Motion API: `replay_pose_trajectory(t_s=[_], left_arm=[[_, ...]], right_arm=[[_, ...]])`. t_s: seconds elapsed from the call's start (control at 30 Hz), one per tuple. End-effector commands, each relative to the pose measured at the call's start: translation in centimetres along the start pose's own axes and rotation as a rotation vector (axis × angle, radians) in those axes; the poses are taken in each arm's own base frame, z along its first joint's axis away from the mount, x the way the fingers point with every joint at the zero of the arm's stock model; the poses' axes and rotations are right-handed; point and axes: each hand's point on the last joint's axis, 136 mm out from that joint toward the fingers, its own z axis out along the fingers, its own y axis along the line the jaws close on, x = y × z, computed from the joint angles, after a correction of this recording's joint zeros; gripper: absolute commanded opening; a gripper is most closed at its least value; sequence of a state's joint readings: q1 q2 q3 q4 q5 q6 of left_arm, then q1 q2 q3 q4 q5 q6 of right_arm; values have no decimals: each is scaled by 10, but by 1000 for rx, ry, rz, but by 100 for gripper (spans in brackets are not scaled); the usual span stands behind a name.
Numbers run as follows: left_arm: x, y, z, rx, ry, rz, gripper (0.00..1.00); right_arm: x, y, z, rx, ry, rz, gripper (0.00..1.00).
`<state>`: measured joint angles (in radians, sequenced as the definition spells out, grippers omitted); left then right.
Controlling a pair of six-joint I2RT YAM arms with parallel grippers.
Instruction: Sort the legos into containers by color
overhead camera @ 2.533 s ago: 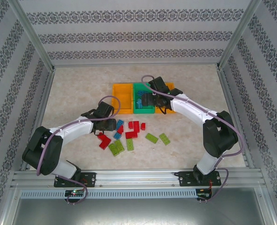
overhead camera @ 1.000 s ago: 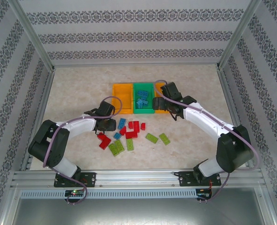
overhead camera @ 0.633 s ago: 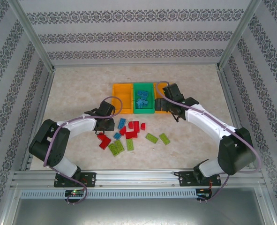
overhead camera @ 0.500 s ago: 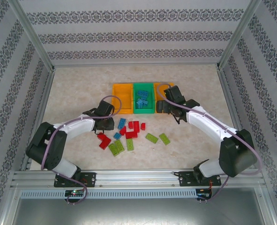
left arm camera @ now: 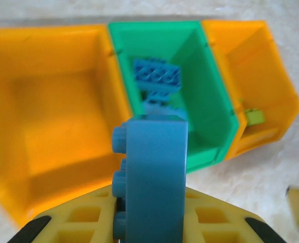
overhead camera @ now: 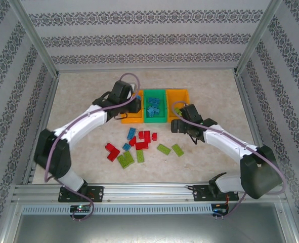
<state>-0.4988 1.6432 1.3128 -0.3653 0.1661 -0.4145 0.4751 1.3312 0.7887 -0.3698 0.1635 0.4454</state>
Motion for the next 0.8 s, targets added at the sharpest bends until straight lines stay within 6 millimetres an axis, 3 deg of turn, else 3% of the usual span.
replay_pose_trajectory(t_s=[0.0, 0.2, 0.37, 0.57, 0.77], left_arm=[[-2, -28, 24, 100, 72, 41, 9], [-16, -39, 68, 119, 137, 32, 10], [-17, -38, 96, 108, 175, 4, 18], [-21, -41, 101, 110, 172, -13, 52], [-31, -44, 66, 89, 95, 12, 86]], right_arm=[[-1, 9, -4, -42, -40, 19, 93], [10, 11, -3, -51, -27, 9, 93], [11, 13, -6, -60, -36, 11, 93], [10, 19, -10, -79, -41, -20, 93], [6, 46, -15, -129, -60, -136, 93]])
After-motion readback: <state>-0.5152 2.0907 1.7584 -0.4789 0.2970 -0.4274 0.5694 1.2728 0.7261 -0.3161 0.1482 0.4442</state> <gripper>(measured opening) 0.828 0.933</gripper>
